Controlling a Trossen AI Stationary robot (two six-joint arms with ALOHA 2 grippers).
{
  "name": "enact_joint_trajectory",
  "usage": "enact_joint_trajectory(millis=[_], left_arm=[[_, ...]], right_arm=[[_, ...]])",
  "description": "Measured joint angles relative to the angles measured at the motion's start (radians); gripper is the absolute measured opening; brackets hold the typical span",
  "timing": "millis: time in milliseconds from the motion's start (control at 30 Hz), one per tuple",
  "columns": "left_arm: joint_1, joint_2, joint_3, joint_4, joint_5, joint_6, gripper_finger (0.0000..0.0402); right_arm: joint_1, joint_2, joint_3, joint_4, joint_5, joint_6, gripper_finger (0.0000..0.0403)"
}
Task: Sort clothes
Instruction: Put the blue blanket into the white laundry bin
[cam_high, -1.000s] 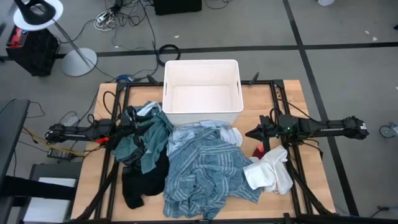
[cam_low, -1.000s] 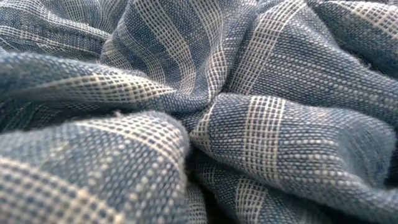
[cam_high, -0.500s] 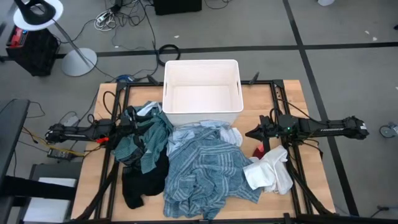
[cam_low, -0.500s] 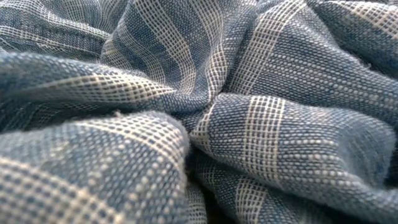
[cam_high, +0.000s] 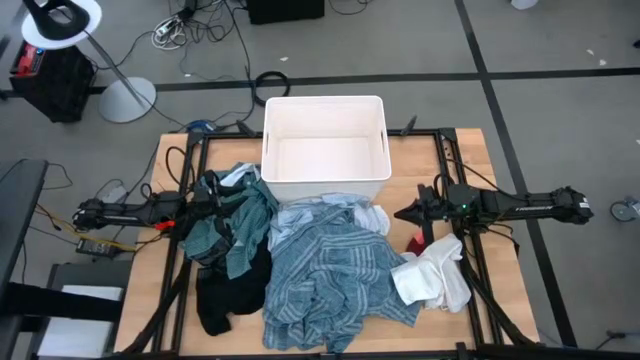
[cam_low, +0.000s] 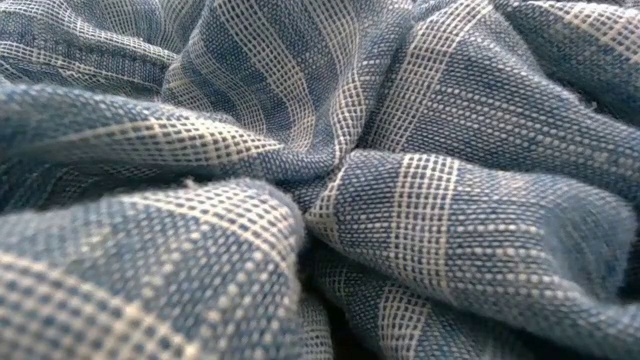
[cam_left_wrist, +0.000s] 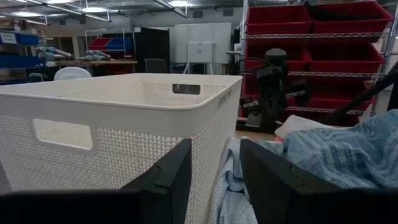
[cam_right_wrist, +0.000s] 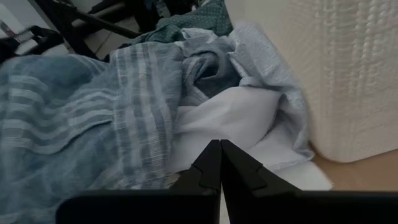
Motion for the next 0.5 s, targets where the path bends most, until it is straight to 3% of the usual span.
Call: enact_joint_trajectory(millis=[267,500], left_arm=[[0.0,0.0,0.0,0.0,0.0,0.0,0.0142],[0.0,0.0,0.0,0.0,0.0,0.0,0.0142]], right_arm=[[0.0,0.0,0.0,0.0,0.084,-0.103,0.0007],[0.0,0.0,0.0,0.0,0.242,-0.118,0.0005]])
